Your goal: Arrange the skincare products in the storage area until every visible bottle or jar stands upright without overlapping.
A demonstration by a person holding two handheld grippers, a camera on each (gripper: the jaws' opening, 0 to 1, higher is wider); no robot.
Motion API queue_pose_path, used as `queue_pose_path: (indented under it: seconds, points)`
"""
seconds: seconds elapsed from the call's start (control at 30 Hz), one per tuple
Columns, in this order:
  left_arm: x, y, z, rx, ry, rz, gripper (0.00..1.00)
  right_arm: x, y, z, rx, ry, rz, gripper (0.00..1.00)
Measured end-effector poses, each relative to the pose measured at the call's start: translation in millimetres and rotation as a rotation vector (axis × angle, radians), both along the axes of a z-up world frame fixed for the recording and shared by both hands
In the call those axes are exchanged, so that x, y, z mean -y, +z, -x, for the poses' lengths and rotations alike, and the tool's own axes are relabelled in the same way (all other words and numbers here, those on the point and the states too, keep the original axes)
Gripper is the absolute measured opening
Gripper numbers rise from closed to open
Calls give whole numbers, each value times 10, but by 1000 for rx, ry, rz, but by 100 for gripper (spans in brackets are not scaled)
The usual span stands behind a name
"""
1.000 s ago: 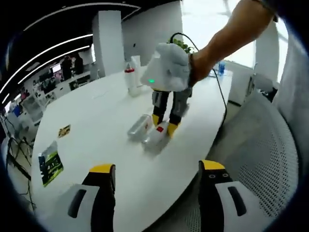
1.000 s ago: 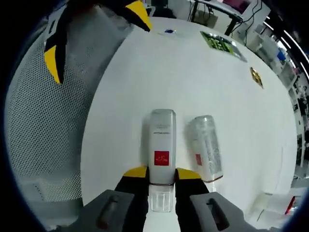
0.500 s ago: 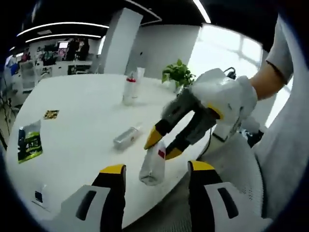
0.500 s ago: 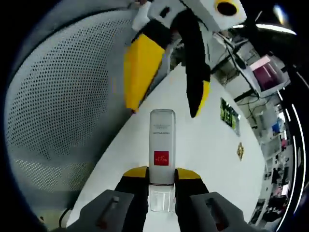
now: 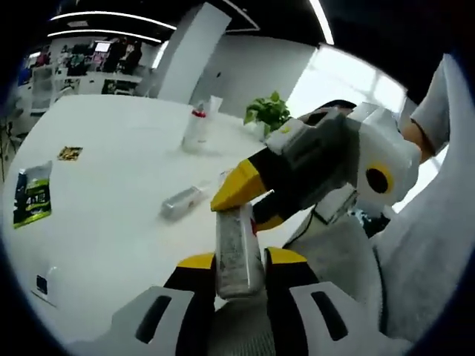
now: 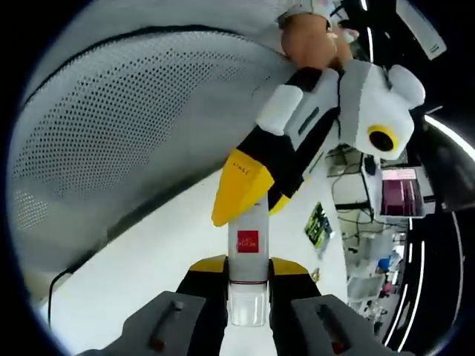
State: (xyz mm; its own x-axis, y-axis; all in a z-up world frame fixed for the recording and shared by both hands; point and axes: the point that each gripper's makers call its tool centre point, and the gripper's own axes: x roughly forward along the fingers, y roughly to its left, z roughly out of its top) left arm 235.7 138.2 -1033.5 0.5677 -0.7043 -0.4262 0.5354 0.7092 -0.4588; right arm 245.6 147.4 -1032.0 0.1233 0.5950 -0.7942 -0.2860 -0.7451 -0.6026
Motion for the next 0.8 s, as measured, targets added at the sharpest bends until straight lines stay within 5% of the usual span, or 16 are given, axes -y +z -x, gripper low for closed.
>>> queue_pose_path:
  seconds: [0.33, 0.53, 0.7, 0.8]
  points:
    - [-26, -14, 68, -91, -11, 47, 19, -53, 58, 29, 59, 87, 17, 13]
    - [-55, -11, 74, -128, 2, 71, 19, -69, 27, 20, 36, 32, 24, 13]
    - [-50, -23, 91, -179, 20, 103, 18, -89, 33, 18, 74, 47, 4, 16]
    - [-61, 14, 93, -194, 26, 133, 18, -92, 0, -6, 26, -20, -6, 19]
